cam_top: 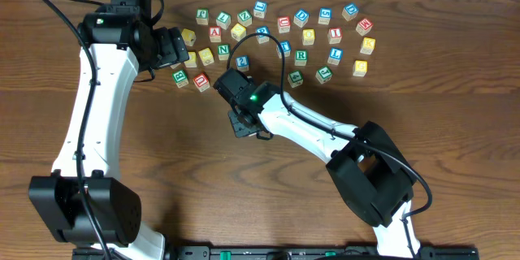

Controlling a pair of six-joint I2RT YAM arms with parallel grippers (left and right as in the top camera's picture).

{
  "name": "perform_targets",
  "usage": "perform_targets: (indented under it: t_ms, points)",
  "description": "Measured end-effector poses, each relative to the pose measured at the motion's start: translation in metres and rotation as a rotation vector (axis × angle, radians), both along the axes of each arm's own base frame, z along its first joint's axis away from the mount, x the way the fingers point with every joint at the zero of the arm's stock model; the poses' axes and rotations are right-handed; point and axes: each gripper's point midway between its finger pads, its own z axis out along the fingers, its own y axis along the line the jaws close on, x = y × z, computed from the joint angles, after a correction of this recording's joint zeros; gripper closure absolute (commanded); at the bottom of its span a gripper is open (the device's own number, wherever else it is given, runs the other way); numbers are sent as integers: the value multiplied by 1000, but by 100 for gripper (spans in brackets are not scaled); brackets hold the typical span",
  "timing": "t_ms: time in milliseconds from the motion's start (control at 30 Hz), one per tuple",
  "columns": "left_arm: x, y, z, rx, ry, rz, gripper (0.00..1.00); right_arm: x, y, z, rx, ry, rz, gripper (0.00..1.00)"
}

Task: Spell out CORL
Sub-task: 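Carry the yellow C block toward the open table area in front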

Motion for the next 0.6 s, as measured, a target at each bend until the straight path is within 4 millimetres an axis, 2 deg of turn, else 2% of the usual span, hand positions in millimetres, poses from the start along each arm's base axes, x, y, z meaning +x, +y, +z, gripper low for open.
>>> perform_targets:
  t_ms: [133,267,467,600]
  points:
    - [0,0,0,0,-2,0,2,12,12,5,50,-52,-2,89]
    - [1,0,0,0,-3,0,2,18,13,5,56,-79,-23,90]
    - [1,0,0,0,-4,0,2,21,15,-2,54,-85,-62,86]
    - [1,0,1,0,-5,0,2,15,19,-10,28,-96,-51,82]
